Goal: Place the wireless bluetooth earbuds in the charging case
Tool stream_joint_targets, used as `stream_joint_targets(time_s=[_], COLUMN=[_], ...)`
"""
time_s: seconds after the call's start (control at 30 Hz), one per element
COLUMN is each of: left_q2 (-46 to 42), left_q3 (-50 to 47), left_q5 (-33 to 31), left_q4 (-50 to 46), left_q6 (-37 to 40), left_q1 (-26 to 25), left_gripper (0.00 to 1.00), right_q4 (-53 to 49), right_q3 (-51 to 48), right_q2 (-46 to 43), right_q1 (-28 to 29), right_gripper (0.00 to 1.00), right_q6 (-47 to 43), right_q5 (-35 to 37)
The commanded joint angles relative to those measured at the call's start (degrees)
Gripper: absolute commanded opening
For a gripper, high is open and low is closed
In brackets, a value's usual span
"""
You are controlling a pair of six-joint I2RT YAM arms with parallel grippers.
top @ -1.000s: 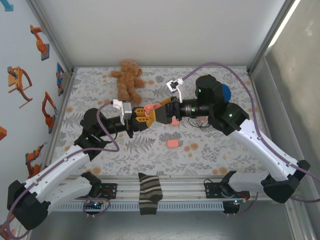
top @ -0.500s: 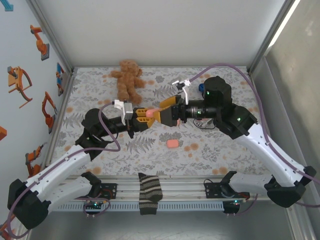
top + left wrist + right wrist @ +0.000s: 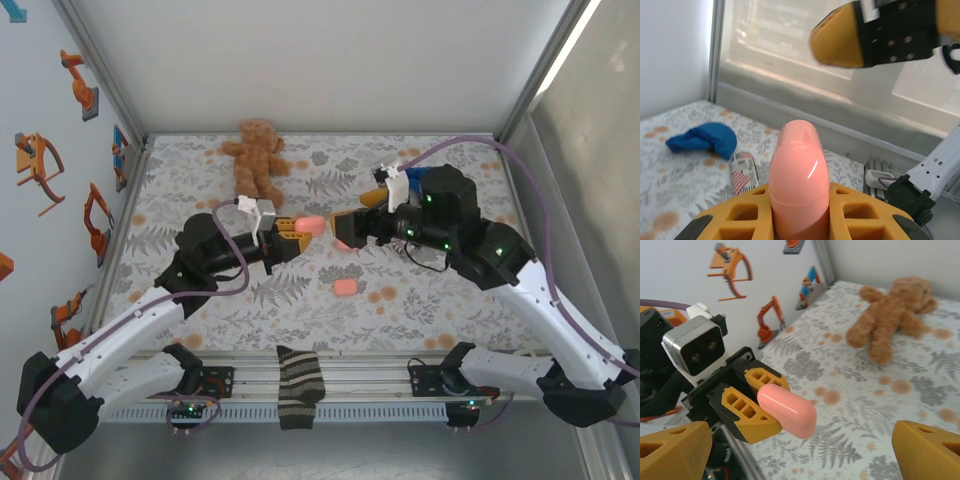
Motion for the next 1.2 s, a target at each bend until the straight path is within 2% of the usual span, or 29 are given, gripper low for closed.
stream_joint_targets(time_s=[0.0, 0.2, 0.33, 0.53, 0.93, 1.17], left_q2=[2.05, 6.85, 11.25, 20.12, 39.16, 44.34], left_q3=[-0.13, -1.47, -0.91, 2.32, 7.13, 9.33], left_q5=[-2.92, -6.89, -8.90, -8.22, -3.13, -2.03], left_q4=[-4.20, -9.06, -10.82, -13.76, -9.28, -8.73], left_q6=[-6.99, -11.99, -14.14, -17.45, -26.78, -28.35], left_q1=[-0.15, -0.10, 0.01, 0.55, 2.38, 2.54], left_gripper=[0.05, 0.05, 0.04, 0.06, 0.06, 0.10], right_q4=[-2.80, -4.00, -4.01, -3.34, -0.22, -0.22], right_q3=[-3.43, -11.88, -16.56, -21.73, -26.34, -26.46], right_q2=[-2.71, -5.76, -6.95, -7.55, -6.94, -5.91], right_q1=[-0.80, -5.09, -9.10, -14.84, -16.65, -17.68], right_gripper=[0.93, 0.97, 0.99, 0.99, 0.99, 0.99], right_q6=[-1.78, -0.78, -0.32, 0.79, 1.36, 0.12], right_q5=[10.59, 13.39, 10.43, 6.30, 5.29, 4.42])
